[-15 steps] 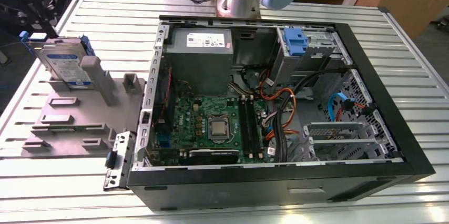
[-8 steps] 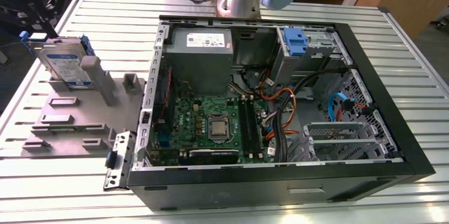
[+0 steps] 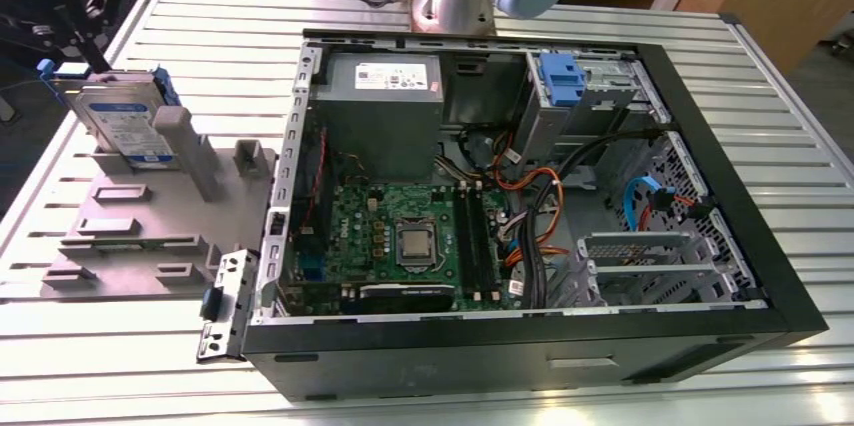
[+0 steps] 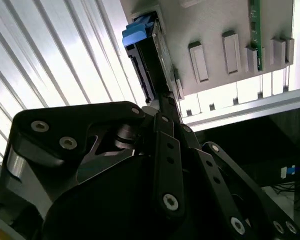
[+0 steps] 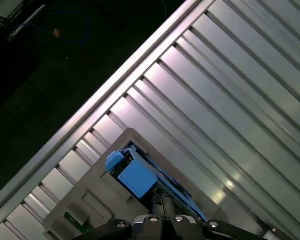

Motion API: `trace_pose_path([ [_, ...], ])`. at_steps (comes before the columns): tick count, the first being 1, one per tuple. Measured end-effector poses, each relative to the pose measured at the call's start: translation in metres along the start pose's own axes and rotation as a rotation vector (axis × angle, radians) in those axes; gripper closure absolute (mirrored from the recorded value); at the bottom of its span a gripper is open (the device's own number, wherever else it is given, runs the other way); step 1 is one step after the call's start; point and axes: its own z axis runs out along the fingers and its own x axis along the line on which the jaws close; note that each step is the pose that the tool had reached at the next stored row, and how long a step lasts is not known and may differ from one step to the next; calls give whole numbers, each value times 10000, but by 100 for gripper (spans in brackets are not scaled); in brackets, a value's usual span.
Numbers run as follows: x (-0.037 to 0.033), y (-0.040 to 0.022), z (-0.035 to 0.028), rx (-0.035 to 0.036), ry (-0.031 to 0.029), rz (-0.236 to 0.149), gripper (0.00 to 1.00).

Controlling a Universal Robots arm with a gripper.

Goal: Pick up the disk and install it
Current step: 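Pick up the disk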

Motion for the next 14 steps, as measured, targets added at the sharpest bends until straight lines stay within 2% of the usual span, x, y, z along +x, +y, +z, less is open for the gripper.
trace_pose_path([
  [14, 0, 0, 0, -58, 91, -2120, 89],
])
